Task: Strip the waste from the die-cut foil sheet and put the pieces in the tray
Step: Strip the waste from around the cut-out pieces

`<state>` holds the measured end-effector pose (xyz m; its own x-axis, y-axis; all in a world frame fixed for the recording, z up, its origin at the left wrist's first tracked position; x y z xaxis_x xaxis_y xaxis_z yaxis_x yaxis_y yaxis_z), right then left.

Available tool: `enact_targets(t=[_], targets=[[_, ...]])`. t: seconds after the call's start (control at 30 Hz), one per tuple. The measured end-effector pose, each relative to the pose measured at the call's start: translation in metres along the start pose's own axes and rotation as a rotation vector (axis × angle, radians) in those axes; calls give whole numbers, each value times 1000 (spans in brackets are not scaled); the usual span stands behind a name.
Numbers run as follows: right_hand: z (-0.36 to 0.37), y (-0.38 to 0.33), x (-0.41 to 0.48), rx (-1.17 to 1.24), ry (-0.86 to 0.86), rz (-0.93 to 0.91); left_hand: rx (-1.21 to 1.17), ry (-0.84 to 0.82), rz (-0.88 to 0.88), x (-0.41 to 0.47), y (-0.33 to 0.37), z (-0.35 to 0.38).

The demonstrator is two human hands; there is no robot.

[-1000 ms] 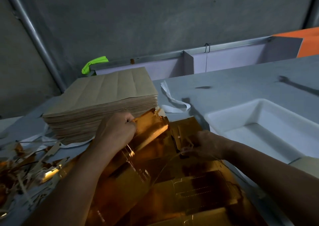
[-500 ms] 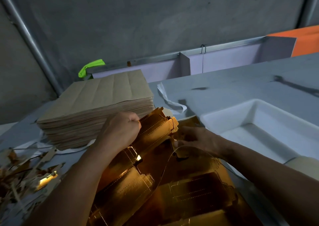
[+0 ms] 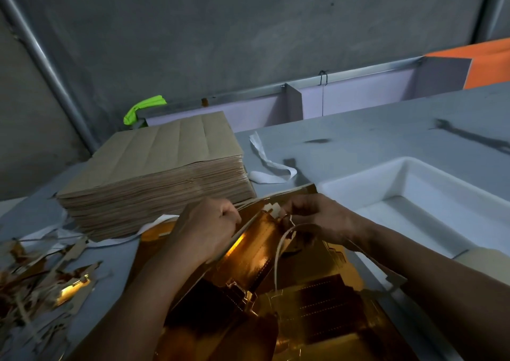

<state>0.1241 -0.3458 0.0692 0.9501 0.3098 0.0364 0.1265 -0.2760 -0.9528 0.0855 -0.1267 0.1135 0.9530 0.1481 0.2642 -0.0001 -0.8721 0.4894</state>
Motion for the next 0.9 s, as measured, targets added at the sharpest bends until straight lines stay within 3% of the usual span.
enact_targets(t=[0.37,0.73,0.9], targets=[[0,-4,2,13,24,30,-61,10,115,-20,5,25],[-8,-3,-2,223,-117,49,-64,-8,58,-18,3,37],[-6,-3,-2,101,-103,36,-53,-29,76,-27,4,43]])
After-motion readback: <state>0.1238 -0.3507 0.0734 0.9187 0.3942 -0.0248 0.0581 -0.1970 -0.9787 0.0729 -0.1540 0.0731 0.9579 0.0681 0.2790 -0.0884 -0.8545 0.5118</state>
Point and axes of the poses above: each hand's wrist, its own x-axis towards the middle knuckle, its own z-axis out of the palm, y = z × x, the point moved 1 cm from there along x, towards the middle knuckle, and after that the axes turned 12 degrees about y, right-handed, at the moved point
